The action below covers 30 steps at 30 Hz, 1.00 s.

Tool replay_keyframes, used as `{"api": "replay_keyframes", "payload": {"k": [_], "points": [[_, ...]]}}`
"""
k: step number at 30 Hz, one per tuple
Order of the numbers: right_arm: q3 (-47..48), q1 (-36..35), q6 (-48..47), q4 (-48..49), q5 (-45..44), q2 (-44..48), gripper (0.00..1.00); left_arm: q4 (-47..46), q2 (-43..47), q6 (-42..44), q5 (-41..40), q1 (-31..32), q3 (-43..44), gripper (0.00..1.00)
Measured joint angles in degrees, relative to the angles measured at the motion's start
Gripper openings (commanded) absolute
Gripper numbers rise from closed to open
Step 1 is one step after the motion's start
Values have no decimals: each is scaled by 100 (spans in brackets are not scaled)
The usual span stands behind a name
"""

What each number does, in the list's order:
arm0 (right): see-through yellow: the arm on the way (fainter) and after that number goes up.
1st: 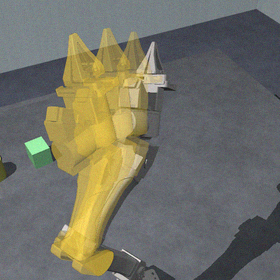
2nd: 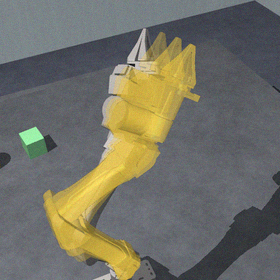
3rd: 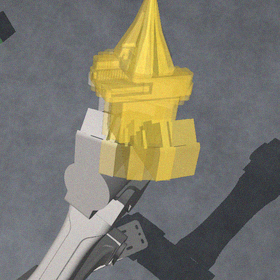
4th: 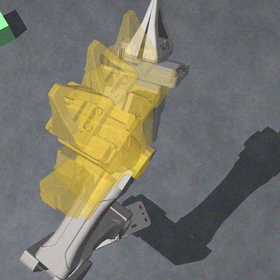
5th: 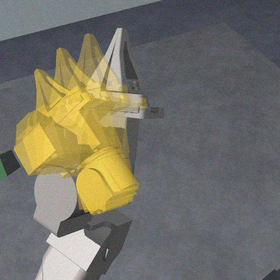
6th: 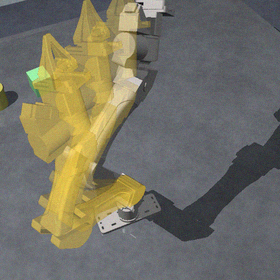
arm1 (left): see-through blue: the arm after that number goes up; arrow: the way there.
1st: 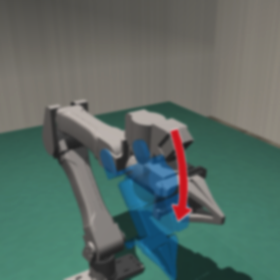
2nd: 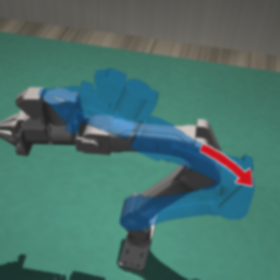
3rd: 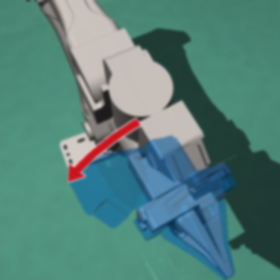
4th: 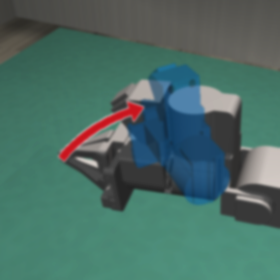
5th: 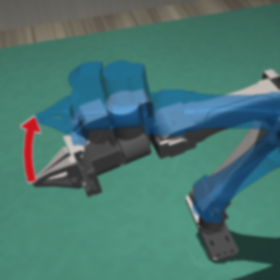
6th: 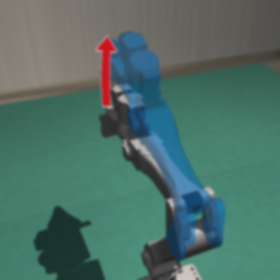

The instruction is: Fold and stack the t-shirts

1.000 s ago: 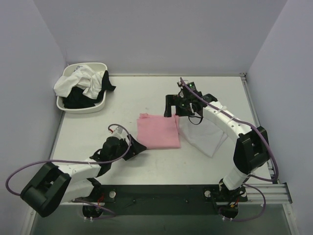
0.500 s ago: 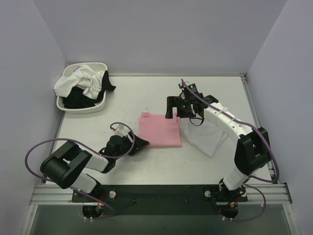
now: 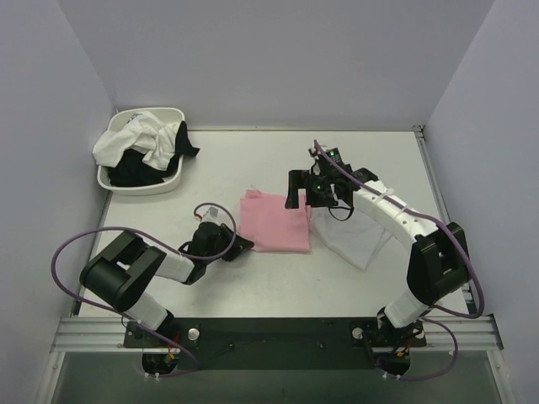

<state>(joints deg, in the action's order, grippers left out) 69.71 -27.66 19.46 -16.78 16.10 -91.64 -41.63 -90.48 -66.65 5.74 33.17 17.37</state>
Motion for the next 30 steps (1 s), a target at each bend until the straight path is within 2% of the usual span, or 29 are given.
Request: {"api": "replay_keyframes", "payload": {"k": [10,17,21,30], "points": [[-87,136,155,256,59,-35,99,879,334,72,-219,-15,212,0],[-57,590,308,614,273,-1003,98,1537,1167,138,-514,-28,-160,0],[-57,579,372,780,507,-1591,98,1818,1606,136,-612,-28,-372,0],[22,315,428,1180,702,-1805,97,2090,1895,197,-704,-33,-452,0]]}}
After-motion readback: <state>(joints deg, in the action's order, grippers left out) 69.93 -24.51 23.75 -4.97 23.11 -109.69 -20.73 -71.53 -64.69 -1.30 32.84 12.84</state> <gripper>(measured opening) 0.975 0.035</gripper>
